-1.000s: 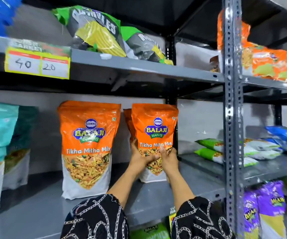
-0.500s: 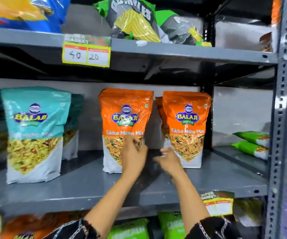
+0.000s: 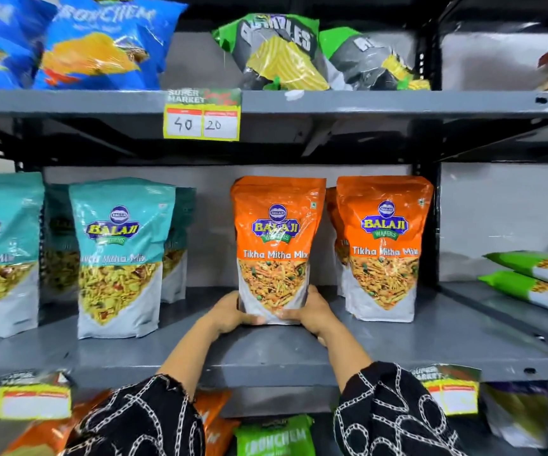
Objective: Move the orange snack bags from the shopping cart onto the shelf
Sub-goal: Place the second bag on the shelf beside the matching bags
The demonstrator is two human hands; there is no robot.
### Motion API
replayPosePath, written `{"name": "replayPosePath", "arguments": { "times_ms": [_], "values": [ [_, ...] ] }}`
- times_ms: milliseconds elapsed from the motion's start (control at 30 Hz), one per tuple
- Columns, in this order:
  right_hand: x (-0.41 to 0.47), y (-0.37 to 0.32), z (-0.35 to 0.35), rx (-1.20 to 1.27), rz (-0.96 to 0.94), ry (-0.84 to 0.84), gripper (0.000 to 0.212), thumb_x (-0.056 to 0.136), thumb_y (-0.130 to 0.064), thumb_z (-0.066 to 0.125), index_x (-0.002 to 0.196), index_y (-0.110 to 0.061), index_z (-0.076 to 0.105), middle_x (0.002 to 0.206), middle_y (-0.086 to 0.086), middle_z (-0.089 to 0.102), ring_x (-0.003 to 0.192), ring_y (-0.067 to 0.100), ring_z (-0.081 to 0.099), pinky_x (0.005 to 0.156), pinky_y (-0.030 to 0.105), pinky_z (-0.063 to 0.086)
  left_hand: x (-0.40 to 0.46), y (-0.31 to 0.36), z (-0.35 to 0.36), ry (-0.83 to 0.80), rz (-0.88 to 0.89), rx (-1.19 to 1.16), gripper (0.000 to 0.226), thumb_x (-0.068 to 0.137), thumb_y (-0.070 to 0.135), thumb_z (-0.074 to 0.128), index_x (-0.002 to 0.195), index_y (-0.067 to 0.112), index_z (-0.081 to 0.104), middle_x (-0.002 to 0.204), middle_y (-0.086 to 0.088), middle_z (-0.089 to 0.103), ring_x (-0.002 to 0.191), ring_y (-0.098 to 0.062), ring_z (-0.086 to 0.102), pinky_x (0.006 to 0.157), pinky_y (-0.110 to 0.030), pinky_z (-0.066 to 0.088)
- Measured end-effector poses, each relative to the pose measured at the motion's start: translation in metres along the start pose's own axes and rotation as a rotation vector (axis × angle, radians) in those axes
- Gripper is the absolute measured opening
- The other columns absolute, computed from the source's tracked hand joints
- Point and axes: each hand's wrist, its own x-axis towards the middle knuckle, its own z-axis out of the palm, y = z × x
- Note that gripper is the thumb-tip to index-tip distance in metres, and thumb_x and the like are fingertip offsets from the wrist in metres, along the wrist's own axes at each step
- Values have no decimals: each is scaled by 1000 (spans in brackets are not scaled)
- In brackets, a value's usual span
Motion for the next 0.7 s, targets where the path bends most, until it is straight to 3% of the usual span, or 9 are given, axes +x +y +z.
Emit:
{"name": "replayPosePath", "arguments": {
  "times_ms": [200,267,333,400,467,533,600,667,700],
  "values": [
    [1,0,1,-50,18,-2,95,67,-24,85,143,-10,30,150,9,41,135,28,42,103,32,40,-3,0,1,68,-89,66,87,62,22,85,134,6,38,139,-12,52,123,-29,53,106,-48,44],
    [-3,-4,-2,-65,41,-19,104,67,-23,85,148,-8,21,153,10,36,137,29,39,107,36,40,-4,5,5,95,-133,87,111,61,34,85,144,6,17,148,-13,39,132,-32,42,111,-49,38],
    [-7,-6,-9,-135,48,-7,104,72,-18,81,151,-8,16,153,12,34,138,31,39,108,38,42,-10,15,14,254,-121,161,120,61,47,81,147,8,8,154,-15,25,141,-35,25,116,-48,28],
    [-11,-4,-25,-216,1,137,74,78,-12,74,142,-7,38,141,17,49,127,32,50,101,38,47,-16,30,30,538,76,188,92,69,46,75,137,5,27,139,-17,37,131,-35,31,109,-47,32],
    [-21,-4,-46,-210,-43,377,32,83,-8,63,115,-7,63,120,17,67,111,33,62,90,36,50,-21,50,50,777,367,139,42,79,33,66,109,12,45,105,-6,49,100,-25,46,88,-43,43],
    [-28,-2,-68,-163,-16,632,19,85,-7,55,100,-6,67,112,19,70,107,36,62,87,37,50,-19,74,76,708,523,81,14,82,27,59,82,18,48,77,2,51,72,-16,49,68,-33,42],
    [-30,3,-88,-107,91,840,30,84,-13,59,112,-2,58,122,24,60,116,40,54,93,42,47,-10,93,111,477,522,130,16,83,28,59,72,21,50,65,3,56,62,-11,53,62,-28,38],
    [-30,12,-107,-67,255,891,61,78,-22,70,127,-3,40,136,24,43,127,43,41,102,49,40,4,99,143,255,382,146,15,82,26,65,86,18,53,80,-9,64,80,-24,63,71,-35,45],
    [-30,19,-116,-67,302,839,74,75,-25,74,134,-5,33,141,24,37,131,43,37,105,50,38,10,99,157,156,276,134,29,80,27,68,99,13,51,94,-14,64,95,-30,62,79,-39,47]
  ]
}}
